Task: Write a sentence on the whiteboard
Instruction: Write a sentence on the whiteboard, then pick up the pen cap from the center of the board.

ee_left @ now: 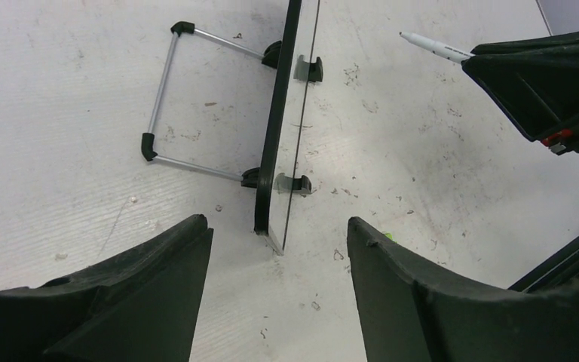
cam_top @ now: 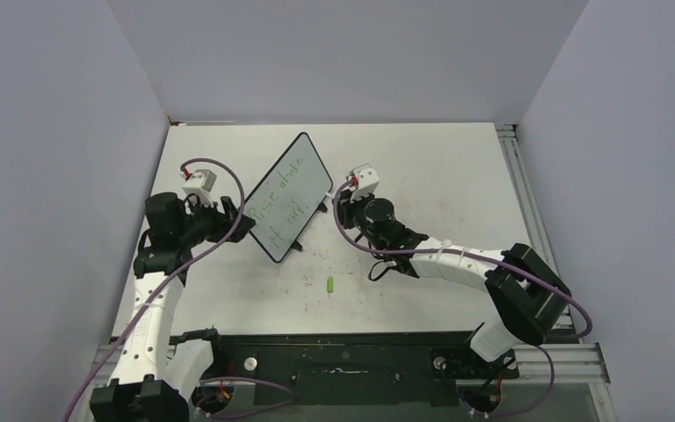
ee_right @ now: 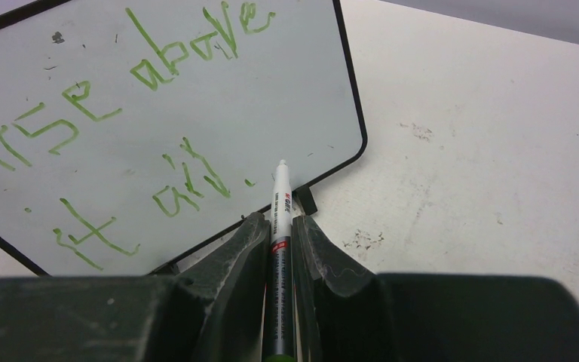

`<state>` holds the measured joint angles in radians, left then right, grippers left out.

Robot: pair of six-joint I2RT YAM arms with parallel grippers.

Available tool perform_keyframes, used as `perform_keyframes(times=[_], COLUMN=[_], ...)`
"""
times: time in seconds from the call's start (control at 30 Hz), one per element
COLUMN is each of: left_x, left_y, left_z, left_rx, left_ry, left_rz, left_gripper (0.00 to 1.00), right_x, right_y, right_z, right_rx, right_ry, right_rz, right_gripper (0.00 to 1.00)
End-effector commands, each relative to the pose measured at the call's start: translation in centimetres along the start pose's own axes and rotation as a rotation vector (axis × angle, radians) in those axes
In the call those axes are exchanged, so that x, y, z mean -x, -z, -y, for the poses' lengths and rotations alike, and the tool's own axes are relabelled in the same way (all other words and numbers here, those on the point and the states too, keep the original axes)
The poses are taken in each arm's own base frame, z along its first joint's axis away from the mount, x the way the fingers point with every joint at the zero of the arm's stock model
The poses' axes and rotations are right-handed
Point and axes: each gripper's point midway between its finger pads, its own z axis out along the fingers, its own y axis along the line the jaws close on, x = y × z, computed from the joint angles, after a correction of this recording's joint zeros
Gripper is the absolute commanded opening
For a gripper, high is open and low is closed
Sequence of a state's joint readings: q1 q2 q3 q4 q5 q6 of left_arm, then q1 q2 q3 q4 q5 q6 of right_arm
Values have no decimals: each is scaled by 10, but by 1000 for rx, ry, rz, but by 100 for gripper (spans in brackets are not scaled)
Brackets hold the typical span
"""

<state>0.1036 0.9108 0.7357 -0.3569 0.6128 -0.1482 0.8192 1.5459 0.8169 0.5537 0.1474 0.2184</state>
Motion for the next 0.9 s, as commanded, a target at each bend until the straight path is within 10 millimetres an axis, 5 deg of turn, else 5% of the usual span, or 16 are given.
perform_keyframes(times=[0.0, 0.27, 0.57, 0.87], left_x=[28, 52, 65, 50], left_y=[15, 54, 97, 63], left_z=[-4, -14, 46, 108], left_rx=[91, 295, 273, 132], left_ry=[-58, -123, -117, -16], left_rz=[104, 302, 260, 169], left_gripper=[67, 73, 68, 60], right_x=[23, 33, 43, 42], right_y=[11, 42, 87, 102], right_z=[-2, 11, 25, 40], right_rx=[0, -48, -89, -159], right_ry=[-9, -30, -84, -125], right_rz=[52, 29, 14, 54], right_gripper=[5, 5, 5, 5])
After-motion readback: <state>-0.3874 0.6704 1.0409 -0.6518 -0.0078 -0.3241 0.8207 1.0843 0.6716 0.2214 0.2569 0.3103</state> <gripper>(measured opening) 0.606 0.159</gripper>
